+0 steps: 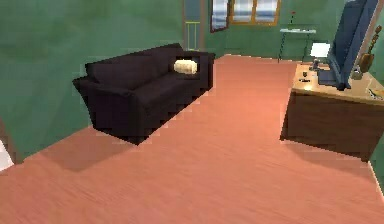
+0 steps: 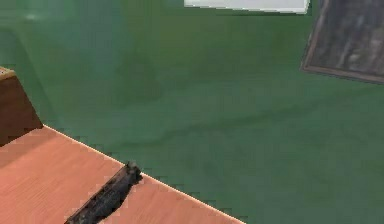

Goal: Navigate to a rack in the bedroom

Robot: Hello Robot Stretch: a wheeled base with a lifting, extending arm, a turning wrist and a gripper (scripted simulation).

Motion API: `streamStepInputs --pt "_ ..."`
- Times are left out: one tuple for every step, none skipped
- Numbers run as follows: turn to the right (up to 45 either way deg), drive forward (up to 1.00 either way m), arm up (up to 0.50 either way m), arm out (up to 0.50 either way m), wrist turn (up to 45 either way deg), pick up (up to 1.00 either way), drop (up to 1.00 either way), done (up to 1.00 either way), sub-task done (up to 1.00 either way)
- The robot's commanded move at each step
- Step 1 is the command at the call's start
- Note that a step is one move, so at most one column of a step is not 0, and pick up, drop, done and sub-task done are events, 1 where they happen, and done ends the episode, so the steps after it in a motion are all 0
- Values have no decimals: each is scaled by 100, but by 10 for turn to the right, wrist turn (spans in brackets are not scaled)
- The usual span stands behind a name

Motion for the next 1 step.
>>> streamStepInputs --pt "0 65 0 0 0 0 0 0 0"
